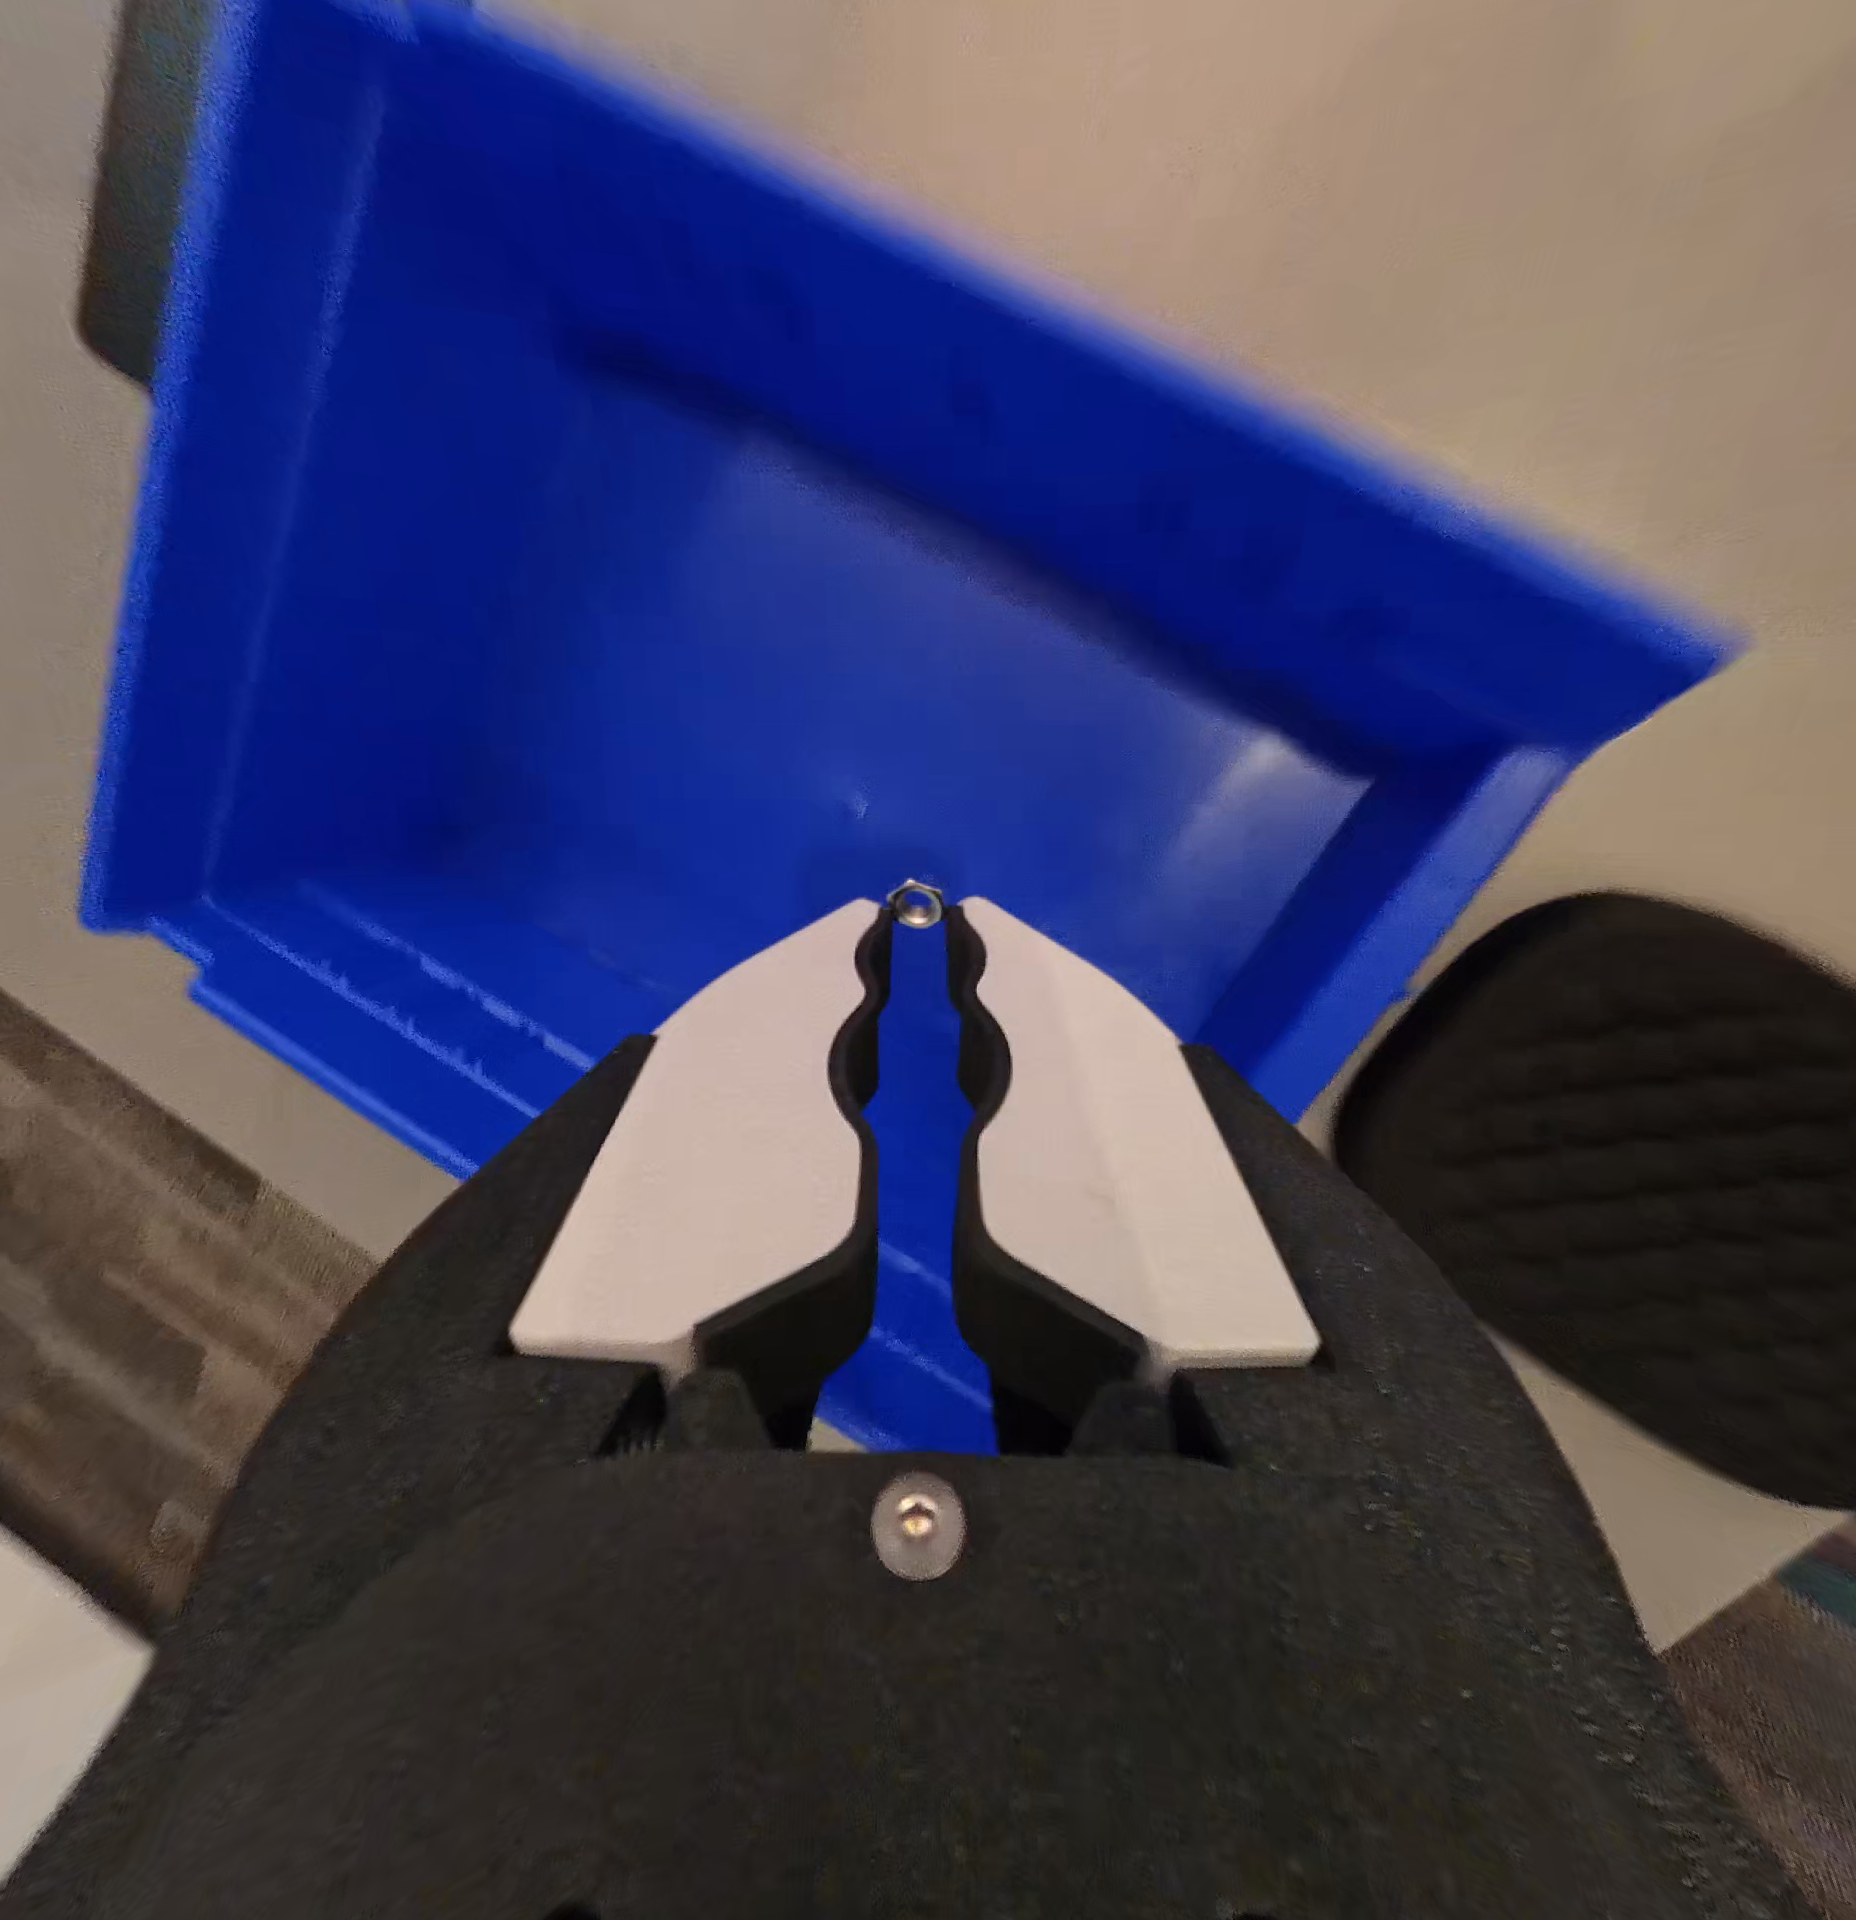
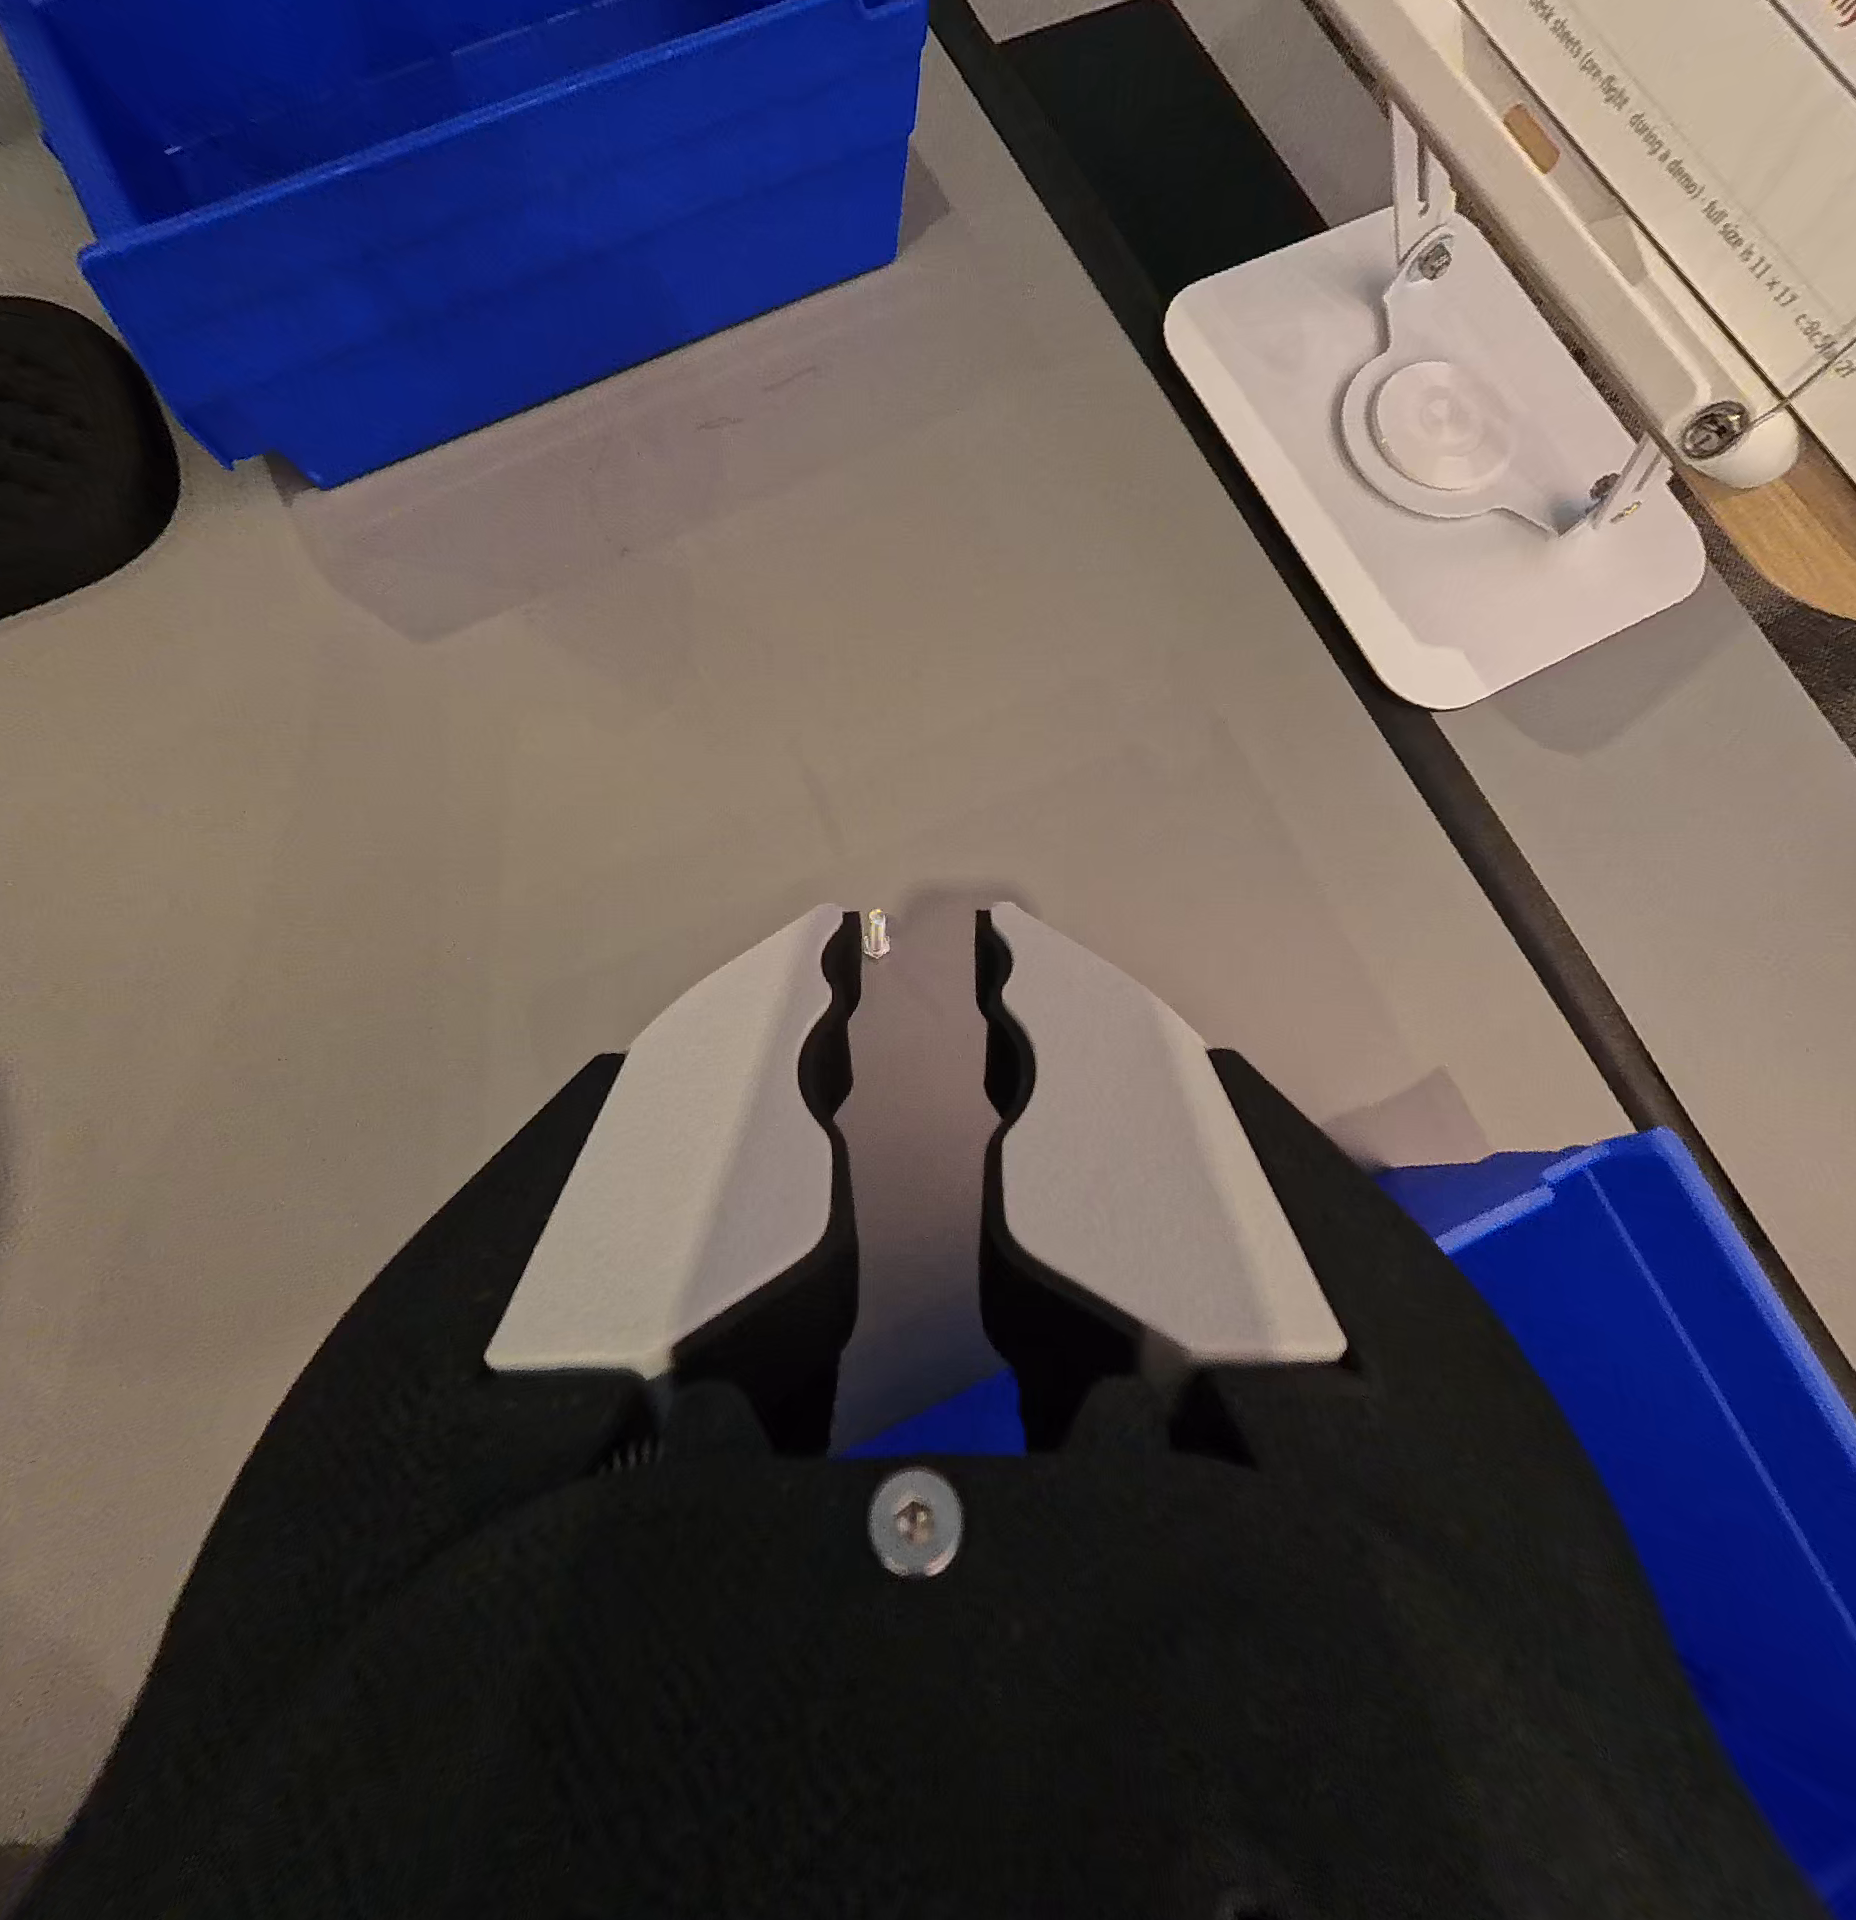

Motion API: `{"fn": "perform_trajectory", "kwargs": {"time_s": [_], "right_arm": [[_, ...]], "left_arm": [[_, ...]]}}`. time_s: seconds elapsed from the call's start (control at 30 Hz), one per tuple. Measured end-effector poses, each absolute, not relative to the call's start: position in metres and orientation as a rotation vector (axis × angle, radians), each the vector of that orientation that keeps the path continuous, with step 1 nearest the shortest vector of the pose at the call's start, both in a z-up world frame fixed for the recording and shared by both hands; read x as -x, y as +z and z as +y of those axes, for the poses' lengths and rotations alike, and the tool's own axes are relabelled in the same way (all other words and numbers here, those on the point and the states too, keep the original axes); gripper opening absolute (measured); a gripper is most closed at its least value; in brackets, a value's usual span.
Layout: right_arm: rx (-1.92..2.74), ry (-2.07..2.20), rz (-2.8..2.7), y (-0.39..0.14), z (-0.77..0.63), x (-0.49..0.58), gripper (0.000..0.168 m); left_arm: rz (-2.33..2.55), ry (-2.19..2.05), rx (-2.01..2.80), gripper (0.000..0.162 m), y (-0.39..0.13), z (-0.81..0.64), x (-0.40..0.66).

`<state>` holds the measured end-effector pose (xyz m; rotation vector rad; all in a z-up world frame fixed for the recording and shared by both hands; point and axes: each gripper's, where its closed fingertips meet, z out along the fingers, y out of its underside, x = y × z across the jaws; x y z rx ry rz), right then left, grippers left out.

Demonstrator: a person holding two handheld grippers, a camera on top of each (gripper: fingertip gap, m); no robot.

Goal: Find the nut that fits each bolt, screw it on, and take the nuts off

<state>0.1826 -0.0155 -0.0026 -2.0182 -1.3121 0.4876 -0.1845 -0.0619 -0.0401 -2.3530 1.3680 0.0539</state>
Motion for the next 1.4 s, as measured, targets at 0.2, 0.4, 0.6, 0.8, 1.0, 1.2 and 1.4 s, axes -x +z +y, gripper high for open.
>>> {"fn": "perform_trajectory", "kwargs": {"time_s": [0.2,0.4,0.6,0.8,1.0,1.2,1.4], "right_arm": [[1.984,0.522,-1.283,0.015,-0.023,-0.193,0.022],[2.001,0.587,-1.275,0.038,-0.054,-0.223,0.021],[2.070,0.555,-1.265,0.031,-0.059,-0.247,0.021],[2.095,0.540,-1.285,0.025,-0.058,-0.248,0.021],[2.098,0.541,-1.269,0.027,-0.058,-0.255,0.021],[2.120,0.541,-1.269,0.023,-0.056,-0.258,0.022],[2.133,0.531,-1.294,0.018,-0.057,-0.254,0.021]], "left_arm": [[1.500,0.000,2.196,0.010,0.000,-0.068,0.078],[1.730,0.005,2.165,0.010,-0.049,-0.066,-0.011],[1.868,0.072,2.217,0.010,-0.102,-0.064,-0.043],[1.947,0.087,2.259,0.010,-0.128,-0.061,-0.063],[1.973,0.067,2.277,0.010,-0.143,-0.057,-0.078],[2.049,0.116,2.258,0.010,-0.155,-0.059,-0.083],[2.060,0.085,2.277,0.010,-0.156,-0.062,-0.084]]}}
